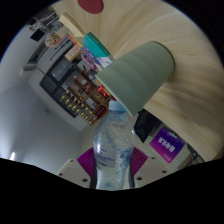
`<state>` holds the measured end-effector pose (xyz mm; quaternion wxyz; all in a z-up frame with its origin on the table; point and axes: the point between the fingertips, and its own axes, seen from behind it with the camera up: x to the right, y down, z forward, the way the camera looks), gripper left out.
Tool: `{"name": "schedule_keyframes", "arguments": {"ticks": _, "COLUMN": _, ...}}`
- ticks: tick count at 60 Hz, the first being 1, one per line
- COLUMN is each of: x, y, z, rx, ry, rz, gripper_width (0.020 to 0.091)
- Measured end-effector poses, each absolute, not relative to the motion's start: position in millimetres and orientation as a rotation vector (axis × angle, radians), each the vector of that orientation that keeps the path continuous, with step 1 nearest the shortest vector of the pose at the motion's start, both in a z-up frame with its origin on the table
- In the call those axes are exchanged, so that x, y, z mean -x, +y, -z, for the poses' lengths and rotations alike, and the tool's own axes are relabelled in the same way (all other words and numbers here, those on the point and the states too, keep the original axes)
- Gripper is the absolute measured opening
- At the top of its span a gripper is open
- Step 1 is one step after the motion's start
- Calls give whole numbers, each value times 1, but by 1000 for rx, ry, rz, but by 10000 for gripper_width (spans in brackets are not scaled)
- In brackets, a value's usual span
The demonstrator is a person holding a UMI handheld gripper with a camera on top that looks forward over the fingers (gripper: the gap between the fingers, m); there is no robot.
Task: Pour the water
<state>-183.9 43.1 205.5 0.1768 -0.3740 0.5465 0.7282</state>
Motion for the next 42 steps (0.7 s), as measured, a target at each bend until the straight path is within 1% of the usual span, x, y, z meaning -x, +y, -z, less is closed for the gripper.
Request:
{"name": "schedule_keyframes", "arguments": {"ticks": 4, "x": 186, "y": 51, "z": -207, "rx": 1108, "ry": 1483, "rz": -2041, "gripper_width": 435}}
{"name": "schedule_keyframes", "arguments": {"ticks": 8, "x": 189, "y": 60, "z": -211, "rx": 1228, "ry": 1359, "rz": -1980, "gripper_width": 435}}
{"name": "schedule_keyframes", "arguments": {"ticks": 9, "x": 196, "y": 38, "z": -218, "rx": 1264, "ry": 1318, "rz": -1947, "gripper_width": 437}}
{"name": "schedule_keyframes", "arguments": {"ticks": 10, "x": 195, "y": 25, "z": -216, "rx": 1301, "ry": 1267, "rz": -1915, "gripper_width": 436}}
{"name": "schedule_keyframes", "arguments": {"ticks": 11, "x": 192, "y": 48, "z": -214, "rx": 1334, "ry": 1218, "rz": -1881, "gripper_width": 437}}
{"name": "schedule_keyframes", "arguments": {"ticks": 15, "x": 185, "y": 49, "z": -245, "rx": 1454, "ry": 980, "rz": -1692, "gripper_width": 435}}
{"name": "schedule_keyframes", "arguments": {"ticks": 16, "x": 182, "y": 28, "z": -260, "rx": 1472, "ry": 914, "rz": -1632, "gripper_width": 437}}
{"name": "schedule_keyframes", "arguments": {"ticks": 17, "x": 175, "y": 29, "z": -271, "rx": 1488, "ry": 848, "rz": -1569, "gripper_width": 434}}
{"name": "schedule_keyframes", "arguments": {"ticks": 18, "x": 165, "y": 35, "z": -273, "rx": 1489, "ry": 776, "rz": -1506, "gripper_width": 436}}
{"name": "schedule_keyframes", "arguments": {"ticks": 19, "x": 160, "y": 40, "z": -284, "rx": 1504, "ry": 720, "rz": -1431, "gripper_width": 437}}
{"name": "schedule_keyframes", "arguments": {"ticks": 21, "x": 147, "y": 55, "z": -305, "rx": 1500, "ry": 609, "rz": -1268, "gripper_width": 438}}
{"name": "schedule_keyframes", "arguments": {"ticks": 22, "x": 129, "y": 49, "z": -320, "rx": 1499, "ry": 541, "rz": -1185, "gripper_width": 439}}
{"name": "schedule_keyframes", "arguments": {"ticks": 25, "x": 96, "y": 63, "z": -350, "rx": 1474, "ry": 394, "rz": -926, "gripper_width": 438}}
{"name": "schedule_keyframes", "arguments": {"ticks": 26, "x": 75, "y": 58, "z": -353, "rx": 1449, "ry": 337, "rz": -844, "gripper_width": 436}}
{"name": "schedule_keyframes", "arguments": {"ticks": 27, "x": 72, "y": 59, "z": -369, "rx": 1440, "ry": 325, "rz": -756, "gripper_width": 437}}
{"name": "schedule_keyframes", "arguments": {"ticks": 29, "x": 41, "y": 62, "z": -377, "rx": 1421, "ry": 258, "rz": -587, "gripper_width": 436}}
{"name": "schedule_keyframes", "arguments": {"ticks": 30, "x": 28, "y": 62, "z": -379, "rx": 1402, "ry": 222, "rz": -510, "gripper_width": 458}}
{"name": "schedule_keyframes", "arguments": {"ticks": 32, "x": 3, "y": 63, "z": -382, "rx": 1364, "ry": 147, "rz": -362, "gripper_width": 455}}
{"name": "schedule_keyframes", "arguments": {"ticks": 33, "x": -8, "y": 64, "z": -381, "rx": 1350, "ry": 105, "rz": -292, "gripper_width": 480}}
{"name": "schedule_keyframes", "arguments": {"ticks": 34, "x": -11, "y": 62, "z": -388, "rx": 1327, "ry": 52, "rz": -229, "gripper_width": 480}}
{"name": "schedule_keyframes", "arguments": {"ticks": 36, "x": -38, "y": 63, "z": -371, "rx": 1343, "ry": 4, "rz": -99, "gripper_width": 479}}
{"name": "schedule_keyframes", "arguments": {"ticks": 37, "x": -64, "y": 66, "z": -346, "rx": 1345, "ry": -33, "rz": -54, "gripper_width": 478}}
{"name": "schedule_keyframes", "arguments": {"ticks": 38, "x": -77, "y": 67, "z": -331, "rx": 1364, "ry": -33, "rz": -9, "gripper_width": 475}}
{"name": "schedule_keyframes", "arguments": {"ticks": 39, "x": -77, "y": 72, "z": -298, "rx": 1379, "ry": -38, "rz": 24, "gripper_width": 477}}
{"name": "schedule_keyframes", "arguments": {"ticks": 42, "x": -107, "y": 75, "z": -246, "rx": 1449, "ry": -12, "rz": 61, "gripper_width": 476}}
